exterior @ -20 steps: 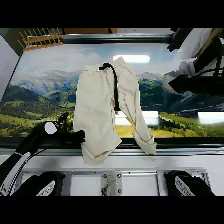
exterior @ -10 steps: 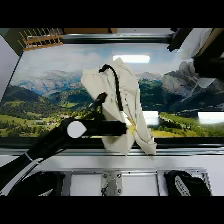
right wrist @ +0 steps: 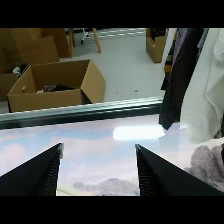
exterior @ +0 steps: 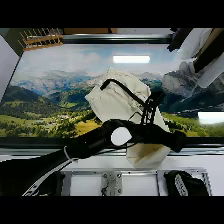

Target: Fold the clothes and pants, and hang the long-sleeved shirts on hangers.

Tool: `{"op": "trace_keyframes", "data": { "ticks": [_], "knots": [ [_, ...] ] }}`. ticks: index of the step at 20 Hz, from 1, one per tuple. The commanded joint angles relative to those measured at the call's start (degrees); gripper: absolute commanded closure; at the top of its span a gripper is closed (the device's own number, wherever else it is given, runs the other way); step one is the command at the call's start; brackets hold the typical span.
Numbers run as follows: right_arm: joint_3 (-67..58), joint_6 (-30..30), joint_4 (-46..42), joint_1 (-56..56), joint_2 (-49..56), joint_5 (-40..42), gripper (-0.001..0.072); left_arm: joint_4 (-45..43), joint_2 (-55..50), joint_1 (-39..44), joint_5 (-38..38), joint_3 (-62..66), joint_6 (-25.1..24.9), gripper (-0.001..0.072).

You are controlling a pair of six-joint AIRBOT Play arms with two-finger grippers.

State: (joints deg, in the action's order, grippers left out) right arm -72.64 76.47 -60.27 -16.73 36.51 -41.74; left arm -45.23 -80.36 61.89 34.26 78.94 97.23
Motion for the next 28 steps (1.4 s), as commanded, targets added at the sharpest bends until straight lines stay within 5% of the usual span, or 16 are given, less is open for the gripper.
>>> {"op": "trace_keyframes", "data": {
  "ticks": [1,8,13,17,24,25,28],
  "knots": [
    [0.0,0.0,0.0,-0.3,-0.3,-0.9,0.0222,-0.3,-1.8,-7.6,7.2,4.3,-3.3,0.0004],
    [0.1,0.0,0.0,-0.3,0.4,-7.9,0.0222,-26.9,-3.2,-42.1,20.4,4.1,-0.5,0.0004],
    [0.1,0.0,0.0,-0.2,3.0,-15.4,0.0222,-20.8,-13.4,-60.4,23.8,4.1,-0.9,0.0005],
    [0.1,0.7,0.1,-0.1,5.6,-18.2,0.0222,-9.3,-22.8,-63.1,24.7,4.2,-8.0,0.0005],
    [0.1,1.8,0.1,-0.1,6.8,-18.6,0.0223,-8.7,-28.0,-57.9,18.2,4.2,-8.7,0.0005],
    [0.1,1.8,0.1,-0.1,6.8,-18.8,0.0223,-8.7,-28.0,-57.3,17.2,4.2,-8.7,0.0039],
    [0.1,1.8,0.1,-0.1,6.8,-18.8,0.0222,-8.7,-28.0,-56.3,15.7,4.2,-7.7,0.0506]
  ]
}}
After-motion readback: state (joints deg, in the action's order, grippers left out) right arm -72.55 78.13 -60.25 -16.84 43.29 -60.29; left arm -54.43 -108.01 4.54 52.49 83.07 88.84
